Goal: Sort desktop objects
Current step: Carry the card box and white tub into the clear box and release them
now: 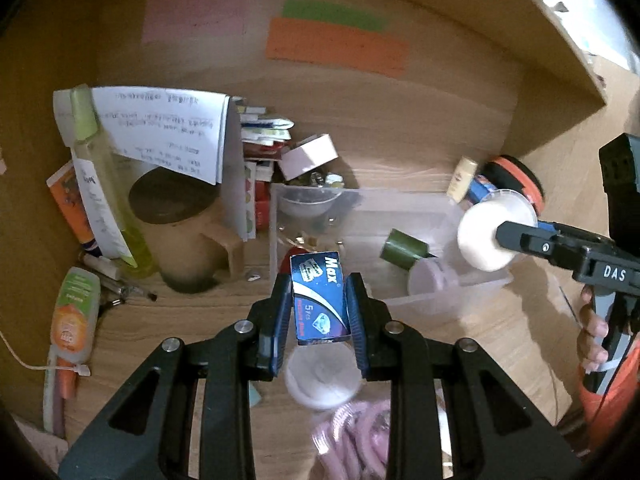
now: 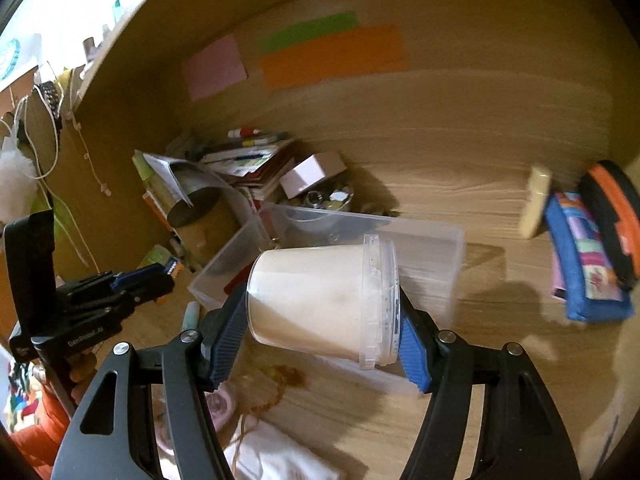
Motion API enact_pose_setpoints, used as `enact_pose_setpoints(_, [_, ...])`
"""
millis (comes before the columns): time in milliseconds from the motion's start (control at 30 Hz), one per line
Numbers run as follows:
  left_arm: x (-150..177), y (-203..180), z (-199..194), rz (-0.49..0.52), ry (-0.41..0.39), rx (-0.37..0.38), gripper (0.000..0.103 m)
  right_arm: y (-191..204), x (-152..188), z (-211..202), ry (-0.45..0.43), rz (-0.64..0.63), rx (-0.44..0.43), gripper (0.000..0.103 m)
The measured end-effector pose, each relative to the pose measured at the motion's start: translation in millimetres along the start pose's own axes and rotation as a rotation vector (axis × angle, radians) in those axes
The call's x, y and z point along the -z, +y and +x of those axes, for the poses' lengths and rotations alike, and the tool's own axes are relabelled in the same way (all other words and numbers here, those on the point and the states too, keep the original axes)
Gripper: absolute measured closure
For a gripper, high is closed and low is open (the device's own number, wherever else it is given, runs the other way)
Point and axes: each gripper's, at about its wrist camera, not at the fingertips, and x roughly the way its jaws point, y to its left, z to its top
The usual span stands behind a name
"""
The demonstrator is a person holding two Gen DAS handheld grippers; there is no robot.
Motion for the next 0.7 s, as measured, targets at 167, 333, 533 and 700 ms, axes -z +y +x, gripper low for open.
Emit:
enact_pose_setpoints(167, [-6, 8, 14, -0.027, 0.019, -0.003, 0.076, 9, -7, 33, 0.054, -0.027, -0.033, 0.039])
enact_pose_setpoints(333, [-12, 10, 23, -0.034, 0.019, 0.011, 0.076, 17, -9, 58, 0.1, -0.07, -0.049, 0.039])
enact_pose_setpoints(533, [-17, 3, 38, -0.007, 0.041, 0.011, 0.076, 23, -10, 74, 0.139, -0.127, -0.034, 0.039])
enact_pose_setpoints(700, [-20, -3, 56, 0.011, 0.074, 0.014, 0.076, 23, -7, 84, 0.171, -0.158, -0.021, 0.039])
